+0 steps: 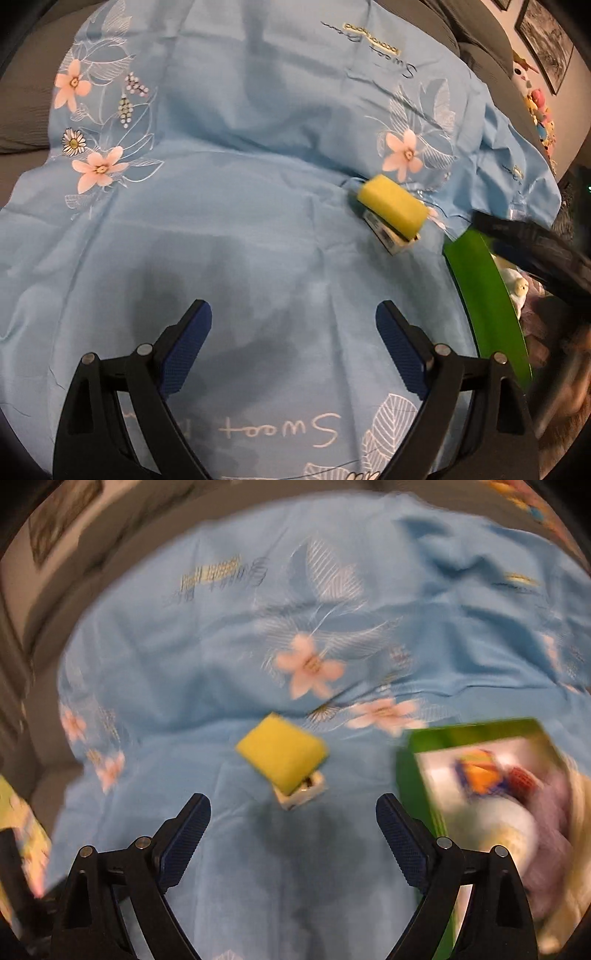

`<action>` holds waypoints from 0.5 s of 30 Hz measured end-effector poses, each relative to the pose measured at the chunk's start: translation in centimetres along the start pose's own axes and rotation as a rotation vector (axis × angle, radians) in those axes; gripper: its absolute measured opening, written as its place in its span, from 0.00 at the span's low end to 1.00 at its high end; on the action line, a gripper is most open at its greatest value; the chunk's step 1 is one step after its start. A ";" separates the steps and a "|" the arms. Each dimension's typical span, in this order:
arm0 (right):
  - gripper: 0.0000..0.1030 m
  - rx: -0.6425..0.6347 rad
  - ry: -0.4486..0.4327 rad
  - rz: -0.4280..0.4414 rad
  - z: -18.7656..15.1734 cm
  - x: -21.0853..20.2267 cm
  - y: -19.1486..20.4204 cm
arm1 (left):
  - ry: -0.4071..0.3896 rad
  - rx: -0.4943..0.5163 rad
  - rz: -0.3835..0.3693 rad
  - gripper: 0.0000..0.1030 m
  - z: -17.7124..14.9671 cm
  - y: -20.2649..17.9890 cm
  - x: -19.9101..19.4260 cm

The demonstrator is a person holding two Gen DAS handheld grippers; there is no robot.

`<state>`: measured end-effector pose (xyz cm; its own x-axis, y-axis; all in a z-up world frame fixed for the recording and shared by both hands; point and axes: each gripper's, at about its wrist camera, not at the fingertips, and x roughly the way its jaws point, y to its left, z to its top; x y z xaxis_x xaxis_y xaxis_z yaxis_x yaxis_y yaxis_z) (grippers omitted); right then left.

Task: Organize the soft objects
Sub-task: 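Move the right tool back toward the yellow-green sponge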

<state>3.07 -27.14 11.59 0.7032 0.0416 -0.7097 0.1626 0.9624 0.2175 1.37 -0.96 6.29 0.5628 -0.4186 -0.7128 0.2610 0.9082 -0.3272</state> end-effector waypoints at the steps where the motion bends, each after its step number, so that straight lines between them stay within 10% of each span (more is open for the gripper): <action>1: 0.89 -0.026 0.035 -0.025 0.7 2.0 0.8 | 0.002 -0.010 -0.001 0.87 0.1 0.3 0.0; 15: 0.89 -0.236 0.191 -0.126 4.0 14.2 3.4 | 0.012 -0.086 -0.044 0.88 0.6 1.8 -0.3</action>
<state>16.43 -24.31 4.96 0.5418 -0.0537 -0.8388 0.0595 0.9979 -0.0254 2.15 0.76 6.26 0.5425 -0.4586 -0.7039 0.2165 0.8859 -0.4103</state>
